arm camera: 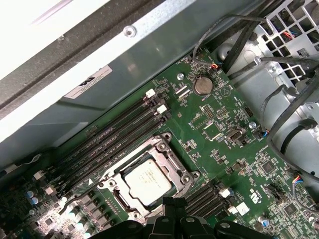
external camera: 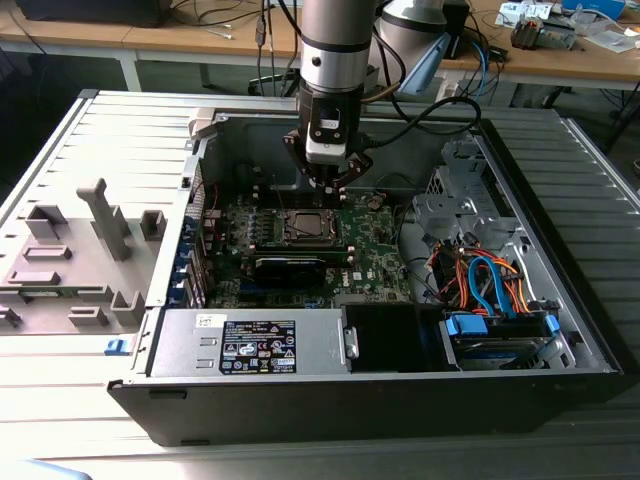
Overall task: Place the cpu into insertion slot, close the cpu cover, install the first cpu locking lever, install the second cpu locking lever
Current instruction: 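Install the first cpu locking lever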
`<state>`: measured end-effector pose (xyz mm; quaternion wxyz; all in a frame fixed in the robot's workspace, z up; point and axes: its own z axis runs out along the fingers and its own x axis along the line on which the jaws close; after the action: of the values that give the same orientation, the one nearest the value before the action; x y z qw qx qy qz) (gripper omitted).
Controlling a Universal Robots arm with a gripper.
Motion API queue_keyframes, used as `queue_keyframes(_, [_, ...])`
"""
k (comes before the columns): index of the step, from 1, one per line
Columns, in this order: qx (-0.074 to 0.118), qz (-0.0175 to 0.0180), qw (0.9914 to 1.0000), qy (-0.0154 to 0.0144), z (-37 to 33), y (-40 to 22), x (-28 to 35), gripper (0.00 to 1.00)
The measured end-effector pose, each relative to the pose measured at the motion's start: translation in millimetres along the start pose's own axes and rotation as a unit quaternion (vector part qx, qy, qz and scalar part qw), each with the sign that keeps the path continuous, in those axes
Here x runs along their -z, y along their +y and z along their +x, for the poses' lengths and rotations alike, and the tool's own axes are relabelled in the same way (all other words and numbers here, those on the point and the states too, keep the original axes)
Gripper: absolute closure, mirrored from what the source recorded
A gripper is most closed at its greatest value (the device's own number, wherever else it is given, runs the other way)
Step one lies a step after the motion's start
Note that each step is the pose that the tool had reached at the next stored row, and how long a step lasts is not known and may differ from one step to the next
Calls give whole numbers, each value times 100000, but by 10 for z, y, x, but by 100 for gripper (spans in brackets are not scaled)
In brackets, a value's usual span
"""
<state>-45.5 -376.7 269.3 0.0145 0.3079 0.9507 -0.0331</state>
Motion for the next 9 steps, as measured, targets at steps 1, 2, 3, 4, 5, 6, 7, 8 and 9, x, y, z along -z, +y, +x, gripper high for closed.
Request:
queue_keyframes(1, [22, -1, 100000, -2, 0, 0, 0, 89])
queue_keyframes(2, [43, -1, 100000, -2, 0, 0, 0, 89])
queue_keyframes(3, [66, -4, 100000, -5, 0, 0, 0, 89])
queue_keyframes(4, [91, -6, 100000, -6, 0, 0, 0, 89])
queue_keyframes(5, [135, -4, 100000, -8, 0, 0, 0, 89])
queue_keyframes(6, [156, -8, 100000, -10, 0, 0, 0, 89])
queue_keyframes(7, [183, -9, 100000, -10, 0, 0, 0, 89])
queue_keyframes(8, [225, -12, 100000, -13, 0, 0, 0, 89])
queue_keyframes(9, [244, -13, 100000, -13, 0, 0, 0, 89])
